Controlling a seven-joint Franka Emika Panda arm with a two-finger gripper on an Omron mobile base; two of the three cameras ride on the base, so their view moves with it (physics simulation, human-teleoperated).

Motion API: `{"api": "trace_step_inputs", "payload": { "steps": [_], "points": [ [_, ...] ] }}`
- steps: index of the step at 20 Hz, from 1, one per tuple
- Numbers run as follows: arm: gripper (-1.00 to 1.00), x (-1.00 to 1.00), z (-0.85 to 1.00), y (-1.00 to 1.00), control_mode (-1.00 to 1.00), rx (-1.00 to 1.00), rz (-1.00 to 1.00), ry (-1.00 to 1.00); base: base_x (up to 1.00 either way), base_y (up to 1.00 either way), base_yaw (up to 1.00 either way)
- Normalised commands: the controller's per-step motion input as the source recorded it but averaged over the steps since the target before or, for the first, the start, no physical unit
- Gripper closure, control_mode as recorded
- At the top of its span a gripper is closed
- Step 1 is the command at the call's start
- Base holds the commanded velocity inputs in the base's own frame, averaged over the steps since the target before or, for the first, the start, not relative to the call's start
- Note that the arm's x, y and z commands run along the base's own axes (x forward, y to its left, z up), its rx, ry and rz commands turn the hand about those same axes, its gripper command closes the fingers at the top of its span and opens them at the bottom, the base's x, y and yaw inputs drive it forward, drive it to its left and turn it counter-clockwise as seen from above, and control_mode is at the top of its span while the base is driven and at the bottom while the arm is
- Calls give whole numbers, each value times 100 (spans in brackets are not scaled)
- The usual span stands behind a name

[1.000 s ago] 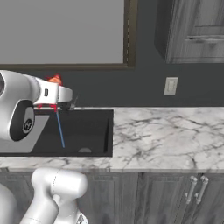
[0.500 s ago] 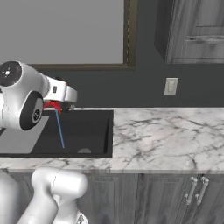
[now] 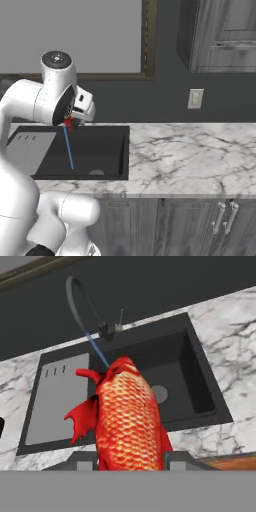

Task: Take the fish out of the fridge, briefly rinse it in the sink, and place it on the tray next to the sink.

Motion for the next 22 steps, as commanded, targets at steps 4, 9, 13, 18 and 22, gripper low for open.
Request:
{"api": "trace_step_inputs", "payload": {
  "steps": [4,9,13,18,22],
  "points": [
    [100,24,-47,27,-100,22,1,11,0,0,0],
    [100,27,-40,20,-100,27,0,11,0,0,0],
    [100,44,-18,6,-100,8,0,5,0,0,0],
    [100,46,-31,1,-100,20,0,7,0,0,0],
    [100,52,-44,20,-100,8,0,8,0,0,0]
  ]
}}
